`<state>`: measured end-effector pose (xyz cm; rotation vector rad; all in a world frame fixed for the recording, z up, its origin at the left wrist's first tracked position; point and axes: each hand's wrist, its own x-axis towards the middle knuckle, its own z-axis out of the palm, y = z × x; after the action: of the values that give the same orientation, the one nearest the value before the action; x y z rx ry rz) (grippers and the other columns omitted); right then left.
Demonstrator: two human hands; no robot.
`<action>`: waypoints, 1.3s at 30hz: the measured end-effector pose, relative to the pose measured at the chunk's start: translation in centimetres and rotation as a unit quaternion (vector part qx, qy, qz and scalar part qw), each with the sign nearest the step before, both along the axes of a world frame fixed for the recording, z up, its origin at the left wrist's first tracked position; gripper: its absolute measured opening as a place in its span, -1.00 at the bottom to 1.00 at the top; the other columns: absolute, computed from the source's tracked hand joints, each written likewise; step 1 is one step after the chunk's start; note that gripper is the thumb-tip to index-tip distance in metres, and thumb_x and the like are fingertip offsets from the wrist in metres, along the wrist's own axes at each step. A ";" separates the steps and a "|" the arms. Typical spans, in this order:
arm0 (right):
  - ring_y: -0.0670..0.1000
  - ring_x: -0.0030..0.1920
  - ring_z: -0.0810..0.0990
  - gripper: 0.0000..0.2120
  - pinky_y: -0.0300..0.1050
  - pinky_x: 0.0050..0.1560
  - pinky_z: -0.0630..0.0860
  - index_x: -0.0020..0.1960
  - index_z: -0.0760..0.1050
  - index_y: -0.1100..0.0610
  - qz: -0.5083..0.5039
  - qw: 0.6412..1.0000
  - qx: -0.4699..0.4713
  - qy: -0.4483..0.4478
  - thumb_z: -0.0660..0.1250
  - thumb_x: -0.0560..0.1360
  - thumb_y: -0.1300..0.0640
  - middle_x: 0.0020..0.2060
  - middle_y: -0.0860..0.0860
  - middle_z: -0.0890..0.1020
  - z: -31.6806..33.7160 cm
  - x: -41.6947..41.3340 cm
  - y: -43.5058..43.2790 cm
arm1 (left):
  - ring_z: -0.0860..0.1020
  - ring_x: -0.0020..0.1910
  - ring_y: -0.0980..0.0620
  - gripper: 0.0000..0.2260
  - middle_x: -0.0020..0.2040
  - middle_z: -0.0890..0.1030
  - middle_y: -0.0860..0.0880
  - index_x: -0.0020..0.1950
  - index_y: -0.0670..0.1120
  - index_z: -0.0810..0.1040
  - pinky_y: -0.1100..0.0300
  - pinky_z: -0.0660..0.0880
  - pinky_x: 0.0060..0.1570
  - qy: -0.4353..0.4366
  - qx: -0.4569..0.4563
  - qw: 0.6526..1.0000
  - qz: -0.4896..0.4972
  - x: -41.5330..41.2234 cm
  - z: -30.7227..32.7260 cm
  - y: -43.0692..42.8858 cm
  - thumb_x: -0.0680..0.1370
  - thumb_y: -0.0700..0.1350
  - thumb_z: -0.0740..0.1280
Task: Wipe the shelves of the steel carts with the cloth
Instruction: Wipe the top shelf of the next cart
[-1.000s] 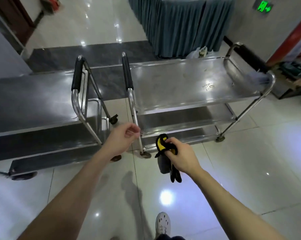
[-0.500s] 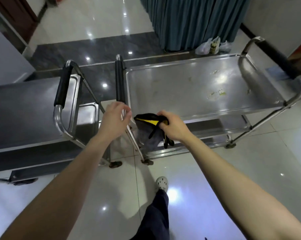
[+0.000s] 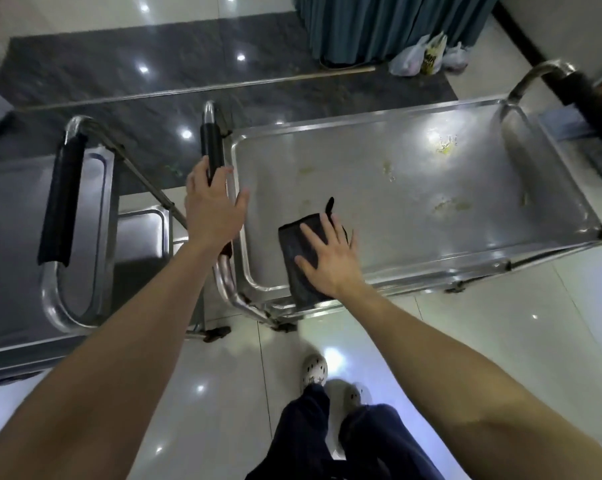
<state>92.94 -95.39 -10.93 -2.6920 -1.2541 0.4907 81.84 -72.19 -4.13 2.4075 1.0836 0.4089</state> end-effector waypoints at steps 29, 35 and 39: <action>0.17 0.74 -0.24 -0.23 0.38 0.66 -0.26 0.74 -0.09 -0.24 -0.121 0.991 -0.007 -0.058 -0.22 0.61 -0.52 0.75 0.08 -0.16 -5.5 28.4 9.0 | 0.60 0.28 -0.32 -0.41 0.45 0.54 -0.17 0.69 0.39 -0.02 -0.40 0.55 0.25 0.081 -0.071 0.979 0.171 1.1 -1.1 0.0 0.75 0.14 0.20; 0.19 0.74 -0.23 -0.25 0.37 0.66 -0.22 0.74 -0.09 -0.26 0.006 0.996 0.041 -0.083 -0.20 0.62 -0.51 0.76 0.09 -0.13 -6.9 28.0 19.1 | 0.63 0.21 -0.29 -0.42 0.40 0.56 -0.17 0.68 0.41 -0.04 -0.34 0.59 0.14 0.083 -0.054 0.980 0.172 0.9 -1.4 -0.1 0.76 0.12 0.19; 0.22 0.74 -0.18 -0.26 0.36 0.67 -0.19 0.75 -0.02 -0.19 0.044 0.994 0.052 -0.089 -0.17 0.65 -0.47 0.75 0.14 -0.08 -6.9 25.2 19.9 | 0.63 0.19 -0.32 -0.42 0.38 0.56 -0.20 0.69 0.37 -0.04 -0.31 0.60 0.12 0.085 -0.051 0.980 0.171 1.1 -1.5 -0.2 0.76 0.11 0.19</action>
<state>118.16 -75.53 -17.80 -2.6515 -1.4060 0.1911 82.96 -72.35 -5.62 2.1989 1.5646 0.2526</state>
